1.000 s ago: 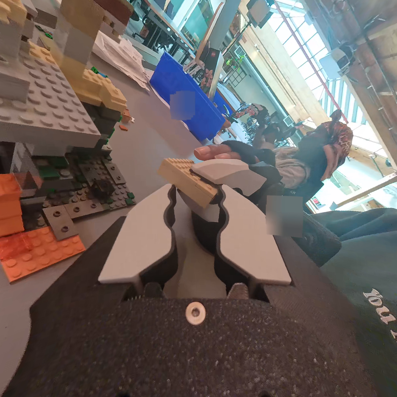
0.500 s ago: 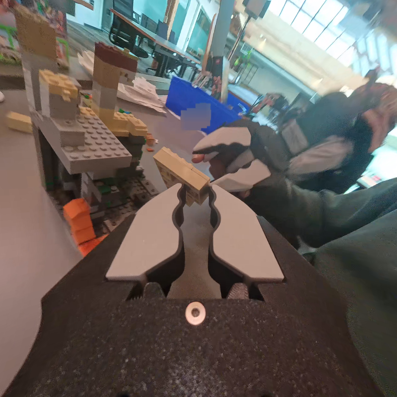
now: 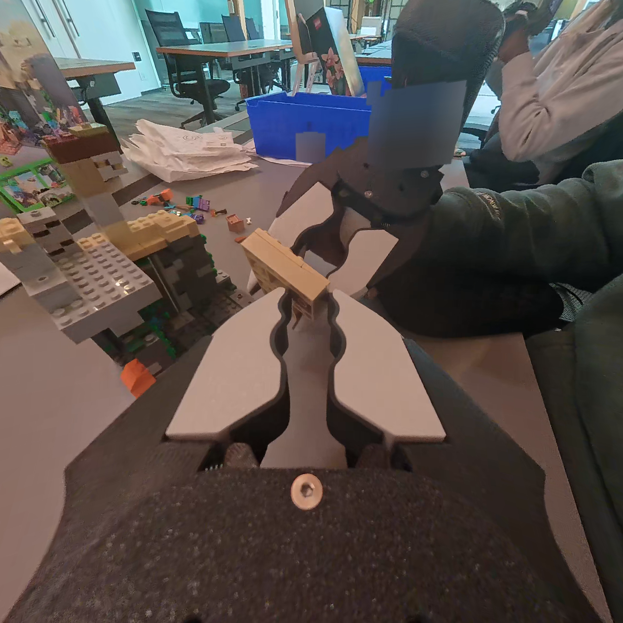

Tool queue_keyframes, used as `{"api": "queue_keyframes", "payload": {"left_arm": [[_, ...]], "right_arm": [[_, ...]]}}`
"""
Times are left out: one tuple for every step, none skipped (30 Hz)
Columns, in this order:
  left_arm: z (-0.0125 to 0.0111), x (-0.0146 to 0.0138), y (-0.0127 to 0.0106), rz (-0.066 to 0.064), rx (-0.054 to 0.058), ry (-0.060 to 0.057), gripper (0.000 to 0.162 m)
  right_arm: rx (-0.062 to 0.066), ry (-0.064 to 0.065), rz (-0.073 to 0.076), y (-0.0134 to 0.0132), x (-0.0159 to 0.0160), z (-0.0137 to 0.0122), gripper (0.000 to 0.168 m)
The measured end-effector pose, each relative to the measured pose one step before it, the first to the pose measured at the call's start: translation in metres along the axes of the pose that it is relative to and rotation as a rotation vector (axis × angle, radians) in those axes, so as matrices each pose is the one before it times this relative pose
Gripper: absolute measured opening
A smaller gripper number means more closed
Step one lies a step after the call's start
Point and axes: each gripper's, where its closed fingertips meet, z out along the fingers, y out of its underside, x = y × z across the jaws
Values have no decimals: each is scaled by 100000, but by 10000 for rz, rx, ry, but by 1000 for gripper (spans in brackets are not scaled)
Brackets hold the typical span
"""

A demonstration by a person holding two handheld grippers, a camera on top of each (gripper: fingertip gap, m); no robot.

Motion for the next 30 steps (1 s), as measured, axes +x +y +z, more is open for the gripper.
{"api": "queue_keyframes", "payload": {"left_arm": [[-48,33,-65,-8,59,33,20],[-71,75,-162,-10,112,59,20],[-81,77,-107,-10,82,83,20],[-62,100,-27,-80,31,147,21],[-95,163,-19,-177,14,223,23],[-163,125,-138,-215,104,202,27],[-226,8,-203,-231,151,139,29],[-237,-125,-182,-283,122,89,30],[-246,-164,-139,-356,93,97,30],[-207,-218,-163,-449,106,80,31],[-173,-241,-169,-518,106,79,30],[-70,-297,-44,-559,34,44,30],[38,-417,141,-541,-81,-30,29],[129,-422,248,-434,-157,-66,29],[196,-415,361,-291,-239,-134,30],[252,-446,483,-140,-350,-212,31],[302,-352,556,-13,-439,-198,33],[308,-138,531,52,-445,-125,34],[334,-68,487,30,-450,-130,34],[336,-37,572,86,-522,-123,34],[348,-58,675,185,-591,-161,33],[340,-311,531,264,-483,-355,32],[328,-244,528,303,-466,-306,29],[372,-86,545,200,-473,-149,26],[362,29,278,73,-288,-20,24],[201,-111,-139,-51,9,-49,24],[3,-59,-328,-86,157,87,23],[-126,11,-388,-169,239,201,21],[-220,10,-547,-262,393,230,20],[-278,26,-679,-350,509,239,18]], "right_arm": [[36,-28,17,-115,-4,-96,37],[68,-84,75,-151,-63,-97,37],[62,-94,71,-116,-66,-82,37],[-1,-61,19,1,-42,-66,37],[-85,-20,-22,139,0,-41,37],[-95,-13,-30,189,32,-45,36],[-27,-48,-29,114,-24,-52,36],[35,-71,-46,25,-83,-65,36],[38,12,-115,-32,-27,-69,37],[-47,122,-267,38,54,-31,36],[-189,185,-450,202,62,26,36],[-334,198,-581,371,-23,108,36],[-417,169,-657,415,-140,184,36],[-407,151,-701,318,-225,217,36],[-381,117,-721,206,-268,244,36],[-420,115,-736,201,-198,279,36],[-493,110,-788,266,-120,307,36],[-527,44,-837,280,-153,291,36],[-455,-40,-803,186,-192,267,36],[-319,-83,-686,79,-123,185,36],[-265,-89,-560,107,10,125,37],[-242,-36,-491,109,207,31,37],[-132,17,-462,-9,364,-95,36],[-31,1,-430,-131,401,-205,36],[-64,-38,-442,-89,339,-247,36],[-174,-17,-467,90,287,-208,36],[-159,82,-348,196,329,-168,36],[-22,166,-84,163,427,-183,36],[33,303,216,210,635,-225,36],[35,383,503,276,751,-263,37]]}}
